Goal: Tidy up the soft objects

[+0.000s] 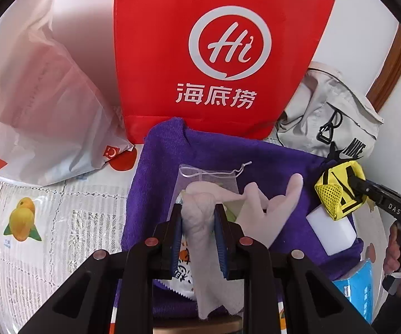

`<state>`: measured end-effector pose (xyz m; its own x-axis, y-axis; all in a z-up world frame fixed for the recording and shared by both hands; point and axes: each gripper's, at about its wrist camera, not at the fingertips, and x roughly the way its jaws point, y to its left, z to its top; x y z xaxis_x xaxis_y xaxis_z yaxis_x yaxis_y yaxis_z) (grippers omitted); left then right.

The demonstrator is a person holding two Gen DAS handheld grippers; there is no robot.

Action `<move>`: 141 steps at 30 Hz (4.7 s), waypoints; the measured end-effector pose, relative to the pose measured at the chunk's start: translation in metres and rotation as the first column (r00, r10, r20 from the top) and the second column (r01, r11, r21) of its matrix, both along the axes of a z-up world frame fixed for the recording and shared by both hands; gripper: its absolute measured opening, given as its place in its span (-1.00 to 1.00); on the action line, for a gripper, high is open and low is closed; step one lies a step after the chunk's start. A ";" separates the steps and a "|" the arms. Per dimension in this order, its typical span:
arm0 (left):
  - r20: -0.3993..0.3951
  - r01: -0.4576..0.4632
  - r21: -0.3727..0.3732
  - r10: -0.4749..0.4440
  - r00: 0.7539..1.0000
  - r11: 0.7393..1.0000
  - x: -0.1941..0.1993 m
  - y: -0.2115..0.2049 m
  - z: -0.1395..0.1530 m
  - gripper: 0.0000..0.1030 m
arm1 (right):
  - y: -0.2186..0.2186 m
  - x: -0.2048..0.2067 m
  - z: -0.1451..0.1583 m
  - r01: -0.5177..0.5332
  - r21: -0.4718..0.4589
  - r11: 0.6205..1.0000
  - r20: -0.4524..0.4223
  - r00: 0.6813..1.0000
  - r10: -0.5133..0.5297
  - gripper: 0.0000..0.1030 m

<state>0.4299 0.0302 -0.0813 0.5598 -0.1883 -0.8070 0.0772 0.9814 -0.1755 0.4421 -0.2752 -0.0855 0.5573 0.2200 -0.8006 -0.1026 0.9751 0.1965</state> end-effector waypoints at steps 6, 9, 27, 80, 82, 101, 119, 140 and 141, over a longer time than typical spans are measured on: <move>-0.016 0.002 0.006 -0.001 1.000 1.000 0.008 -0.004 -0.008 -0.59 | 0.002 0.005 -0.011 -0.008 -0.008 1.000 -0.041 0.999 0.008 -0.46; -0.024 0.005 0.010 -0.005 1.000 1.000 0.010 -0.007 -0.011 -0.59 | 0.004 0.007 -0.016 -0.010 -0.006 1.000 -0.060 0.998 0.010 -0.45; -0.076 0.013 0.035 -0.010 0.997 0.999 0.027 -0.017 -0.026 -0.56 | 0.014 0.010 -0.031 -0.046 -0.034 0.998 -0.097 0.994 0.043 -0.39; 0.035 -0.045 0.133 0.041 0.999 0.990 -0.153 -0.022 0.065 0.85 | 0.029 -0.178 0.076 0.019 -0.111 0.994 0.108 0.994 -0.007 0.82; 0.049 -0.046 0.123 0.040 0.998 0.991 -0.171 -0.024 0.071 0.91 | 0.032 -0.198 0.083 0.028 -0.112 0.993 0.122 0.992 -0.014 0.86; 0.186 -0.083 0.171 0.050 0.981 0.982 -0.345 -0.047 0.093 0.98 | 0.036 -0.374 0.110 0.101 -0.116 0.988 0.198 0.977 -0.076 0.91; 0.228 -0.106 0.174 0.064 0.971 0.979 -0.400 -0.053 0.096 0.98 | 0.040 -0.434 0.115 0.104 -0.109 0.989 0.243 0.967 -0.075 0.91; 0.233 -0.109 0.176 0.067 0.970 0.978 -0.409 -0.049 0.097 0.98 | 0.043 -0.442 0.119 0.103 -0.113 0.988 0.252 0.965 -0.072 0.91; 0.234 -0.111 0.174 0.068 0.970 0.978 -0.410 -0.049 0.097 0.98 | 0.043 -0.442 0.118 0.103 -0.113 0.988 0.252 0.965 -0.072 0.91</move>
<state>0.0201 -0.0191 0.0153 0.7386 0.0113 -0.6740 0.0042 0.9998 0.0214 -0.0001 -0.2324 0.0328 0.7532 0.0695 -0.6542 -0.0458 0.9975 0.0533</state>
